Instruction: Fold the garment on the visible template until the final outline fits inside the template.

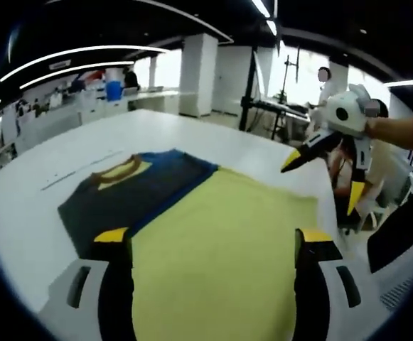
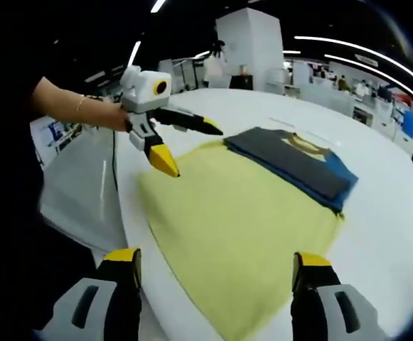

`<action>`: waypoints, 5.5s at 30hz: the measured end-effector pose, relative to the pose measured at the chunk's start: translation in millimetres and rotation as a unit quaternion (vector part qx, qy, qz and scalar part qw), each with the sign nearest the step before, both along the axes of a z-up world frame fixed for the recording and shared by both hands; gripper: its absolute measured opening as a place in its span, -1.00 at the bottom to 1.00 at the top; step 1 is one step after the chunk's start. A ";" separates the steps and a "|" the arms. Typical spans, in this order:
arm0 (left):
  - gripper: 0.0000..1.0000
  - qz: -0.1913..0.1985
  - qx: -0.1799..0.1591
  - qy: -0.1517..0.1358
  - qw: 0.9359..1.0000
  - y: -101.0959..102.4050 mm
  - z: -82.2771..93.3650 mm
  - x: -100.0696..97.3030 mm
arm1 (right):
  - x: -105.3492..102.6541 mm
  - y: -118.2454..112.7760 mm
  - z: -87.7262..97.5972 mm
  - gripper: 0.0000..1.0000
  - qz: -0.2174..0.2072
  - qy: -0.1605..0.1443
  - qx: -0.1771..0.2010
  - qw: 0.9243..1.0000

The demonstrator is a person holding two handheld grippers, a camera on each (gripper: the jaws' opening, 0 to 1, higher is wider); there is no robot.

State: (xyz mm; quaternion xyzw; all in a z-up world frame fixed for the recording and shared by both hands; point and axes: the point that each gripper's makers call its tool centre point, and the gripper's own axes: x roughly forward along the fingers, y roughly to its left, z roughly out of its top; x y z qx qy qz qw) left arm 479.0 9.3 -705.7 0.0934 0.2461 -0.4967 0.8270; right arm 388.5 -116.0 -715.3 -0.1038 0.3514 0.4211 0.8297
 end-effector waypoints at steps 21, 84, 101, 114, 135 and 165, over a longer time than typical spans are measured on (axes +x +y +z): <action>0.36 -0.025 0.077 0.047 0.996 59.7 -44.6 -81.9 | -24.1 -7.4 -35.5 0.18 0.040 0.027 -0.058 0.997; -1.00 0.007 0.165 -0.003 0.986 98.1 -37.2 -78.3 | -10.5 -46.9 -25.0 -1.00 -0.038 0.017 -0.048 0.998; -1.00 0.028 0.164 0.006 0.986 105.9 -9.1 -91.4 | -25.1 -36.4 -0.2 -1.00 -0.032 0.019 -0.025 0.999; -1.00 0.043 0.165 0.026 0.985 110.1 4.5 -102.0 | -38.1 -31.6 15.1 -1.00 -0.017 0.022 -0.019 0.999; -1.00 0.012 0.189 0.061 0.980 113.3 21.4 -121.9 | -56.6 -27.5 34.3 -1.00 0.023 0.036 -0.031 0.999; -1.00 0.023 0.205 -0.005 0.978 110.8 43.2 -69.7 | 1.9 -27.0 58.3 -1.00 -0.001 -0.035 -0.069 0.997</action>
